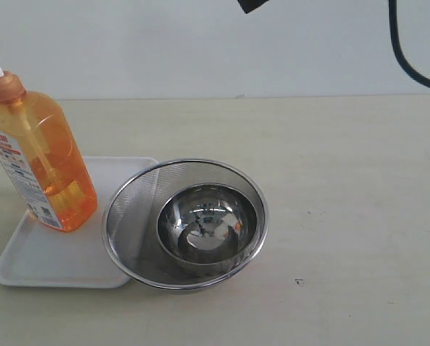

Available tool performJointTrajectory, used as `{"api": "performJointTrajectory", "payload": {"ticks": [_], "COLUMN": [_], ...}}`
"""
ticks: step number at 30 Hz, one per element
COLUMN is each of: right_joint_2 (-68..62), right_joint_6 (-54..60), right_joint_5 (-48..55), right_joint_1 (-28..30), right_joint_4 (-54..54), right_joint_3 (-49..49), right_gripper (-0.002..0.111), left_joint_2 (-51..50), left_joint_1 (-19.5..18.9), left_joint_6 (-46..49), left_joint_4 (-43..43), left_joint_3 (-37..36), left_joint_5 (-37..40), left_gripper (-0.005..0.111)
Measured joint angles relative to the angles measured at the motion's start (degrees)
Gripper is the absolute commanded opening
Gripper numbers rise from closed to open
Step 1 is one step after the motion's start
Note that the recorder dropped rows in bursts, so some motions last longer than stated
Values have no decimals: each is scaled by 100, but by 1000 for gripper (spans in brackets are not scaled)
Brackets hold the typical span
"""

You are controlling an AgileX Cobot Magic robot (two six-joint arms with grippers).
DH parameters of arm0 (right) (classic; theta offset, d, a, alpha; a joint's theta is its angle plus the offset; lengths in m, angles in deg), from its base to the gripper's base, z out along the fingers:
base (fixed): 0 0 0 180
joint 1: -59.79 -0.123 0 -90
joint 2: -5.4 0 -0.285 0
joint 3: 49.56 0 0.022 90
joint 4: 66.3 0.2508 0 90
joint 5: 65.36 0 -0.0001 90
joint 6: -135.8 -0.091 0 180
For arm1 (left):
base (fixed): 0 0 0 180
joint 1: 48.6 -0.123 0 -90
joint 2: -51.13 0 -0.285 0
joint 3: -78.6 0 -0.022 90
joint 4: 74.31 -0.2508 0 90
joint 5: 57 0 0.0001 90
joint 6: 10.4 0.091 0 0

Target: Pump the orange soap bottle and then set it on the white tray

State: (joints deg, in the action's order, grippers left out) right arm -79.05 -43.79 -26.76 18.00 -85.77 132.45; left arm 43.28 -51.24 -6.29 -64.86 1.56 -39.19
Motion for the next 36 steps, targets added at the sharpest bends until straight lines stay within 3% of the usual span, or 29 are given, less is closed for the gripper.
{"api": "performJointTrajectory", "payload": {"ticks": [36], "right_joint_2": [0], "right_joint_6": [-111], "right_joint_5": [-347], "right_joint_1": [0], "right_joint_4": [0], "right_joint_3": [0], "right_gripper": [0], "left_joint_2": [0], "left_joint_1": [0], "left_joint_6": [-13], "left_joint_4": [0], "left_joint_3": [0], "left_joint_5": [0], "left_gripper": [5]}}
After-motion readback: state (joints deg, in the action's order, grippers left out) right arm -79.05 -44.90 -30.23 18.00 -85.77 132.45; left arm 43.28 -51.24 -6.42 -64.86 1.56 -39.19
